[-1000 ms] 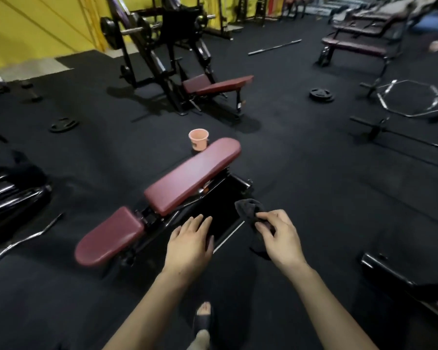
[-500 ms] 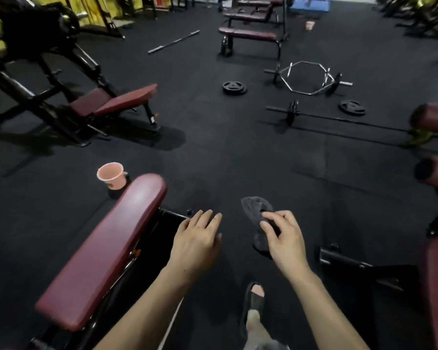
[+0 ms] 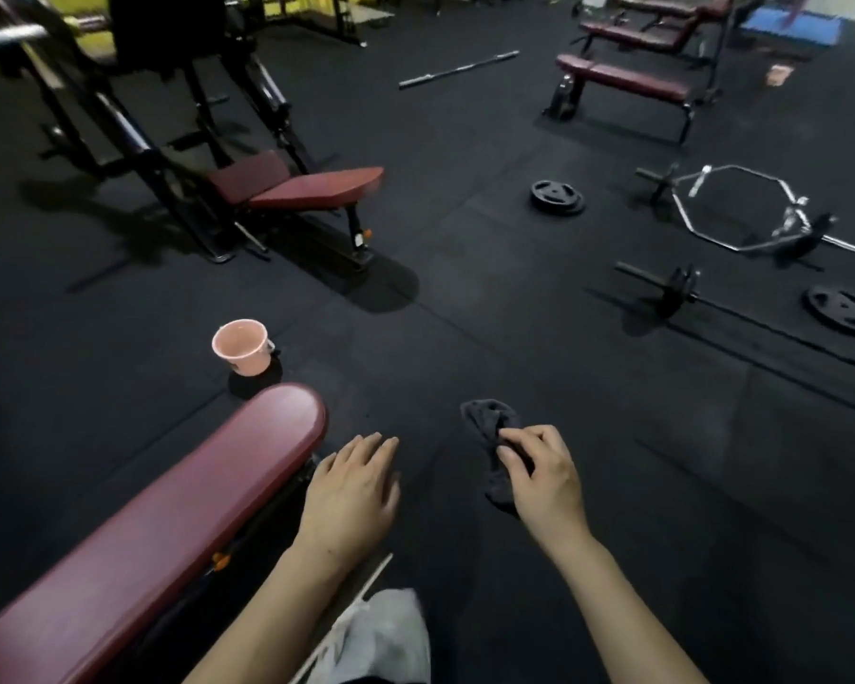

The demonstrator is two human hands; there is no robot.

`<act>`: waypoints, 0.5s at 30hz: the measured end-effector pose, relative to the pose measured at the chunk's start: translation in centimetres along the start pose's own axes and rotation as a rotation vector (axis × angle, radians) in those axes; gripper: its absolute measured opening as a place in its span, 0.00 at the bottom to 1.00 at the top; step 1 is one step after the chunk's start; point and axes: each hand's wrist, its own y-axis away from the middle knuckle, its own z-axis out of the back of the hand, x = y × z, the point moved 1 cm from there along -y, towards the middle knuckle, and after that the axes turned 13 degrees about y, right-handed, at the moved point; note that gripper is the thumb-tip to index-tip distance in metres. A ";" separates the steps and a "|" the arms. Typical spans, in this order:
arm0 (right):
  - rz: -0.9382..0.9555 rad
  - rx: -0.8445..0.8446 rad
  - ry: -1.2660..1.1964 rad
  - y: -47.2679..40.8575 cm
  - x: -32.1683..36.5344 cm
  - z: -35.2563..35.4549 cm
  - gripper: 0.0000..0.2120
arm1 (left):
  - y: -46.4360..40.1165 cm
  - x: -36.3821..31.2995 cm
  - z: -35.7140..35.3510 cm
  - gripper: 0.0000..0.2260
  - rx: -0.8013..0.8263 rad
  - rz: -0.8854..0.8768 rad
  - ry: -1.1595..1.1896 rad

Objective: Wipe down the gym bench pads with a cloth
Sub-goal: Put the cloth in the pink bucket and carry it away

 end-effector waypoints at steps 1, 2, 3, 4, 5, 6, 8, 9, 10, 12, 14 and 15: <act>0.029 0.010 -0.007 -3.0 0.1 -1.0 0.08 | -2.4 0.6 -0.1 0.24 -0.016 0.025 0.016; 0.054 0.017 -0.011 -6.0 0.1 -2.0 0.08 | -5.1 1.3 -0.2 0.23 -0.037 0.042 0.037; 0.075 0.022 -0.011 -9.1 0.2 -3.0 0.09 | -7.9 2.0 -0.5 0.23 -0.059 0.053 0.056; 0.098 0.028 -0.010 -12.2 0.4 -4.1 0.09 | -11.0 2.7 -0.9 0.22 -0.076 0.064 0.073; 0.120 0.034 -0.007 -15.2 0.6 -5.0 0.09 | -14.2 3.2 -1.2 0.22 -0.085 0.072 0.087; 0.135 0.040 -0.006 -18.2 0.8 -5.6 0.08 | -17.5 3.6 -1.4 0.22 -0.083 0.074 0.094; 0.154 0.058 -0.005 -24.2 1.2 -6.5 0.08 | -24.0 4.2 -1.3 0.23 -0.069 0.077 0.099; 0.161 0.066 -0.004 -27.1 1.4 -6.9 0.08 | -26.9 4.2 -1.0 0.23 -0.061 0.077 0.104; 0.167 0.068 -0.005 -29.9 1.5 -7.3 0.08 | -29.8 4.2 -0.5 0.23 -0.053 0.069 0.101; 0.174 0.068 -0.020 -35.2 2.1 -8.3 0.09 | -35.0 4.6 0.6 0.22 -0.051 0.049 0.063; 0.166 0.083 -0.053 -40.1 2.9 -9.4 0.09 | -39.6 5.5 1.9 0.22 -0.043 0.061 0.036; 0.165 0.094 -0.074 -42.4 3.3 -10.1 0.09 | -41.7 6.1 2.4 0.22 -0.044 0.074 0.032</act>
